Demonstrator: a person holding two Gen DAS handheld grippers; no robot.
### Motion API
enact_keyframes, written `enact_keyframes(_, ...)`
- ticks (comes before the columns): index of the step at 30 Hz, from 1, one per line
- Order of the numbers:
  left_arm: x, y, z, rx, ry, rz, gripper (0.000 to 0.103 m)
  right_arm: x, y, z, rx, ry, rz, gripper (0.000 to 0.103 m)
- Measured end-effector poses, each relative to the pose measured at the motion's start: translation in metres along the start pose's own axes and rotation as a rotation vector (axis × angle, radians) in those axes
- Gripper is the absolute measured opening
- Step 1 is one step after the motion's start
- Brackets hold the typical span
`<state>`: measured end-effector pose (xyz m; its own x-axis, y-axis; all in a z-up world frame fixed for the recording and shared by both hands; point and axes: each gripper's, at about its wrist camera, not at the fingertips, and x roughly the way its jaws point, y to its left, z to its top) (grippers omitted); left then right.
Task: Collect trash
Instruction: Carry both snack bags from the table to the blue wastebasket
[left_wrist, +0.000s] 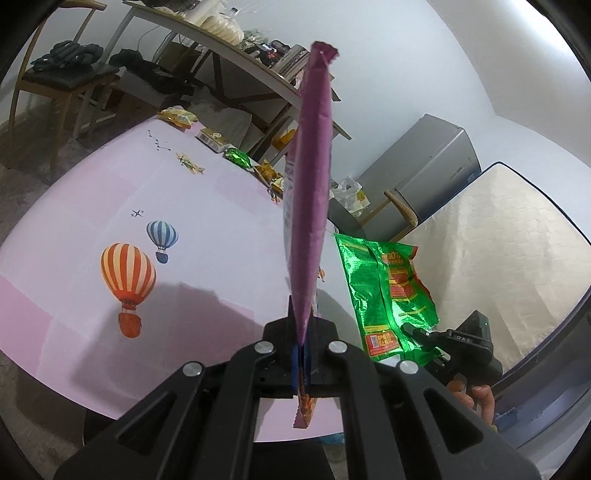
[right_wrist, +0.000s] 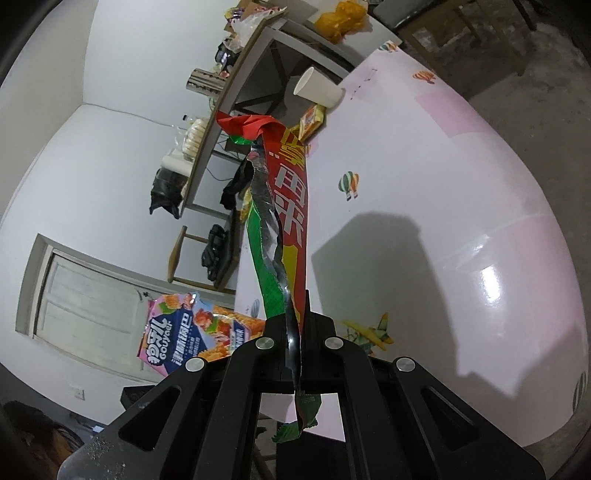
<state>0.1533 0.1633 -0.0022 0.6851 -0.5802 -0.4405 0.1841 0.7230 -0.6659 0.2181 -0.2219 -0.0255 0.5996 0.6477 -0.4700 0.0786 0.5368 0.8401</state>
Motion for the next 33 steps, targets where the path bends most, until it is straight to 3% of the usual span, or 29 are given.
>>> enact_keyframes(33, 0.005, -0.013, -0.004, 0.034, -0.016, -0.021, 0.001, -0.030, 0.006, -0.002, -0.005, -0.039, 0.068, 0.000)
